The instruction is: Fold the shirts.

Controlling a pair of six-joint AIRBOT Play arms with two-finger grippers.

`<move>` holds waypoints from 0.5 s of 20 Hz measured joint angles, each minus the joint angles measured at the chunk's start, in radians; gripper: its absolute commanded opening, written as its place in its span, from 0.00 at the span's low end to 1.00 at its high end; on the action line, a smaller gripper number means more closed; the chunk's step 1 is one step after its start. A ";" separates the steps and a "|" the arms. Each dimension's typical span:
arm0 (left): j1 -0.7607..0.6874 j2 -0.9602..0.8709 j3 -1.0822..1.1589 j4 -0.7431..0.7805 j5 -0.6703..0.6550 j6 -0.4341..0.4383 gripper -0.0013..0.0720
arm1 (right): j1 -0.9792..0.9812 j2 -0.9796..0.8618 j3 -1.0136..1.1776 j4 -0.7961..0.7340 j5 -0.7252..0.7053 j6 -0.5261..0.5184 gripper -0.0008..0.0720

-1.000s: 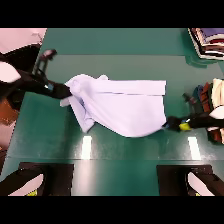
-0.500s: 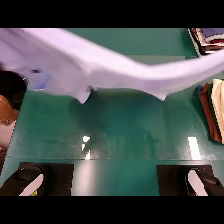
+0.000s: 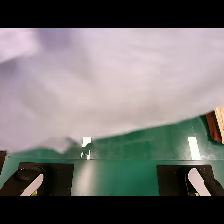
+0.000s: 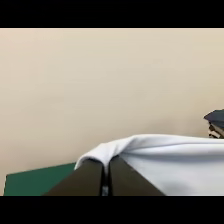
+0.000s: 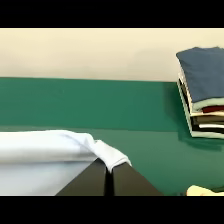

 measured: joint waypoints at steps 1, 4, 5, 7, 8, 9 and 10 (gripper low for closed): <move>0.000 -0.007 -0.051 0.020 -0.003 -0.006 0.05 | 0.017 -0.034 0.006 0.001 0.023 0.012 0.03; 0.000 -0.058 -0.233 0.052 -0.024 -0.040 0.05 | 0.098 -0.133 -0.076 -0.014 0.089 0.039 0.03; 0.000 -0.087 -0.298 0.060 -0.024 -0.052 0.05 | 0.130 -0.170 -0.120 -0.025 0.101 0.043 0.03; 0.000 -0.166 -0.428 0.060 -0.028 -0.071 0.05 | 0.201 -0.251 -0.219 -0.082 0.118 0.054 0.03; 0.000 -0.209 -0.482 0.058 -0.023 -0.077 0.05 | 0.235 -0.298 -0.267 -0.110 0.121 0.059 0.03; 0.000 -0.261 -0.534 0.054 -0.009 -0.081 0.05 | 0.265 -0.344 -0.307 -0.140 0.121 0.062 0.03; 0.000 -0.320 -0.576 0.050 0.008 -0.085 0.05 | 0.289 -0.391 -0.341 -0.165 0.116 0.063 0.03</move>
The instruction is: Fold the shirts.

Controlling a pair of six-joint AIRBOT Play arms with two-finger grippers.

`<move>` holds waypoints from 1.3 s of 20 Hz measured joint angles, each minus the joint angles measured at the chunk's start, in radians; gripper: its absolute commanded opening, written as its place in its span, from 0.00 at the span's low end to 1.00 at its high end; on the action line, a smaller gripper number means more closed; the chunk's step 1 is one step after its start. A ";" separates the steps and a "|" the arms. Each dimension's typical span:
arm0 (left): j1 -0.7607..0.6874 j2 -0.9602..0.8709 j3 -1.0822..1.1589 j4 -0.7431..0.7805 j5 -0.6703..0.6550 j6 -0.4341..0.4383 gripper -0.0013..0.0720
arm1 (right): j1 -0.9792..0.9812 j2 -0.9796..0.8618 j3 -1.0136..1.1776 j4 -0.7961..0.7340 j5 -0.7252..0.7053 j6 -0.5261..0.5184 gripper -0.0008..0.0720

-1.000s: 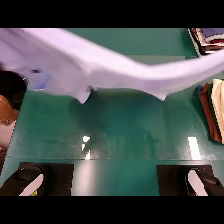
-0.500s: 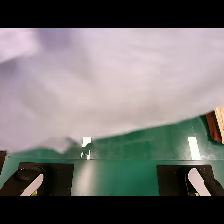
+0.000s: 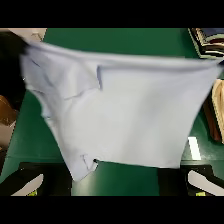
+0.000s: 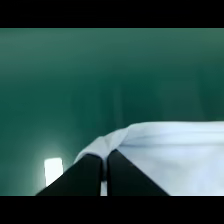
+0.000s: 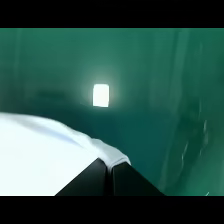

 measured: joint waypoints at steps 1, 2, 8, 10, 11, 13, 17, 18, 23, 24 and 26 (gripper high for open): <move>0.000 -0.055 -0.025 -0.001 0.026 -0.003 0.05 | 0.021 -0.053 -0.027 -0.019 -0.019 0.003 0.03; 0.000 -0.113 -0.041 -0.004 0.071 -0.005 0.05 | 0.037 -0.100 -0.042 -0.030 -0.038 0.003 0.03; 0.000 -0.427 0.074 -0.001 0.286 -0.010 0.05 | 0.076 -0.391 0.111 -0.060 -0.151 0.005 0.03; 0.000 -0.489 0.122 0.002 0.325 -0.010 0.05 | 0.079 -0.459 0.196 -0.063 -0.168 0.005 0.03; 0.000 -0.507 0.138 0.004 0.335 -0.010 0.05 | 0.082 -0.481 0.229 -0.064 -0.175 0.005 0.03; 0.000 -0.531 0.163 0.012 0.329 0.015 0.05 | 0.092 -0.507 0.274 -0.066 -0.180 -0.008 0.03; 0.000 -0.549 0.164 0.018 0.185 0.095 0.05 | 0.122 -0.525 0.302 -0.073 -0.163 -0.029 0.03; 0.000 -0.552 0.153 0.019 0.142 0.113 0.05 | 0.132 -0.520 0.286 -0.077 -0.158 -0.031 0.03; 0.000 -0.556 0.066 0.020 0.029 0.157 0.05 | 0.164 -0.422 0.061 -0.124 -0.187 -0.036 0.03; 0.000 -0.557 0.048 0.021 0.016 0.162 0.05 | 0.165 -0.396 0.002 -0.128 -0.203 -0.036 0.03; 0.000 -0.557 0.020 0.022 0.003 0.166 0.06 | 0.169 -0.355 -0.105 -0.136 -0.232 -0.036 0.04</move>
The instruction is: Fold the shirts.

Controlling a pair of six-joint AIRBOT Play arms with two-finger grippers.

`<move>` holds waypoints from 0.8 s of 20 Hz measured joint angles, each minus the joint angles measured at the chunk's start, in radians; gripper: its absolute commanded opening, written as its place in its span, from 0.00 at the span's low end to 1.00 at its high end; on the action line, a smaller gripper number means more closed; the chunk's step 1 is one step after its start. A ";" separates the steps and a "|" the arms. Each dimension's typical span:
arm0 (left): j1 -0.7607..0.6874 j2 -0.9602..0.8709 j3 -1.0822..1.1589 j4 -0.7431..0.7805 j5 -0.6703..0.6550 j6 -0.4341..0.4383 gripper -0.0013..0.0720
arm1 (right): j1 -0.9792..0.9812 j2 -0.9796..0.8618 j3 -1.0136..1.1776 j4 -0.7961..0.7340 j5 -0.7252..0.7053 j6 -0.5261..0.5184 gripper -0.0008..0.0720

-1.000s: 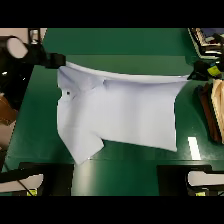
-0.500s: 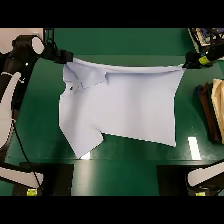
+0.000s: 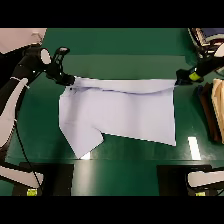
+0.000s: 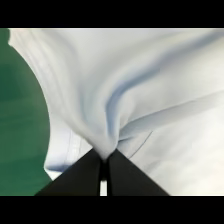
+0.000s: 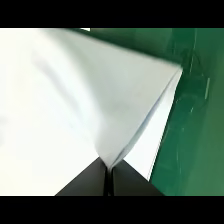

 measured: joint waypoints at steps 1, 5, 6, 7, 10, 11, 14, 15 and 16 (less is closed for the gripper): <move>0.000 0.000 -0.010 0.000 -0.009 0.000 0.06 | 0.001 0.020 -0.047 0.000 -0.014 0.000 0.28; 0.006 0.018 -0.030 0.003 -0.044 0.000 0.54 | -0.017 0.062 -0.148 0.053 -0.037 -0.004 0.57; 0.017 0.036 -0.032 0.003 -0.060 0.000 0.55 | -0.030 0.073 -0.160 0.082 -0.036 -0.011 0.57; 0.034 0.058 -0.036 0.003 -0.078 0.000 0.55 | -0.045 0.090 -0.168 0.114 -0.029 -0.018 0.57; 0.110 0.172 -0.109 -0.014 -0.119 -0.001 0.55 | -0.080 0.164 -0.195 0.167 0.009 -0.034 0.57; 0.143 0.225 -0.163 -0.028 -0.128 -0.001 0.55 | -0.089 0.199 -0.213 0.179 0.019 -0.037 0.57; 0.216 0.388 -0.374 -0.082 -0.137 -0.002 0.55 | -0.101 0.310 -0.293 0.202 0.014 -0.044 0.57; 0.234 0.442 -0.457 -0.102 -0.135 -0.002 0.55 | -0.103 0.347 -0.325 0.214 0.000 -0.045 0.57; 0.245 0.486 -0.533 -0.126 -0.130 -0.003 0.55 | -0.105 0.380 -0.356 0.224 -0.015 -0.046 0.57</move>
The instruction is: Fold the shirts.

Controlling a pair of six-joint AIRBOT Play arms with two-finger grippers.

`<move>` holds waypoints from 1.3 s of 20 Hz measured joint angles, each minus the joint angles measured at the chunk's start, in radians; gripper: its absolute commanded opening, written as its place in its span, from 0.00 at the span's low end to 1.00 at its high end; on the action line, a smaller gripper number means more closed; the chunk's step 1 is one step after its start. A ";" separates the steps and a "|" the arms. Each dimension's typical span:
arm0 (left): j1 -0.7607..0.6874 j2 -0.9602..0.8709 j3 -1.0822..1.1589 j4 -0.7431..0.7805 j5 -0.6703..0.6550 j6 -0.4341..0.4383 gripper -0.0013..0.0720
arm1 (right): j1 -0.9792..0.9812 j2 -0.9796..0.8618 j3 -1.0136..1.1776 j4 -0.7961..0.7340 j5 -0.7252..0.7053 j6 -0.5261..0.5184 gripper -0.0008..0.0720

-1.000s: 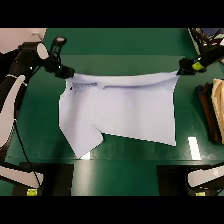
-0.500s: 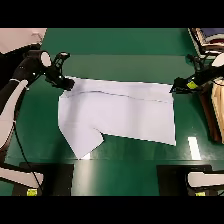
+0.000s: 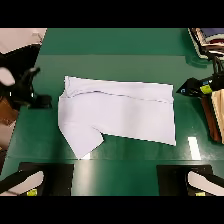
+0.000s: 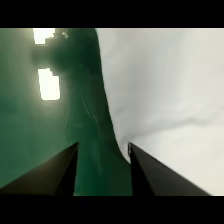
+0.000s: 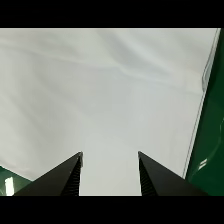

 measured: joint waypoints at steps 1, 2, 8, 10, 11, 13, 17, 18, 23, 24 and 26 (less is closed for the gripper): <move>0.007 0.041 -0.077 -0.032 0.006 0.000 0.55 | -0.001 0.031 -0.030 0.009 -0.017 -0.001 0.57; 0.013 0.069 -0.143 -0.065 0.014 -0.001 0.55 | -0.002 0.053 -0.053 0.017 -0.029 -0.002 0.57; 0.028 0.141 -0.407 -0.212 0.104 -0.001 0.55 | -0.003 0.115 -0.122 0.048 -0.058 -0.002 0.57; 0.029 0.147 -0.448 -0.233 0.146 -0.001 0.55 | -0.003 0.120 -0.128 0.053 -0.059 -0.003 0.57; 0.029 0.148 -0.460 -0.248 0.164 -0.001 0.55 | -0.003 0.122 -0.129 0.053 -0.059 -0.003 0.57; 0.030 0.151 -0.476 -0.290 0.193 -0.001 0.54 | -0.003 0.123 -0.132 0.055 -0.059 -0.003 0.57; 0.031 0.151 -0.491 -0.341 0.233 0.000 0.05 | -0.003 0.125 -0.133 0.056 -0.059 -0.003 0.57; 0.030 0.151 -0.492 -0.352 0.238 0.005 0.05 | -0.003 0.125 -0.133 0.056 -0.058 -0.005 0.57; 0.030 0.183 -0.472 -0.360 0.195 0.023 0.05 | -0.010 0.137 -0.164 0.006 0.003 -0.016 0.57; 0.030 0.211 -0.466 -0.352 0.182 0.026 0.05 | -0.021 0.150 -0.199 -0.016 0.019 -0.017 0.57; 0.030 0.270 -0.459 -0.337 0.158 0.030 0.05 | -0.066 0.188 -0.296 -0.048 0.040 -0.018 0.57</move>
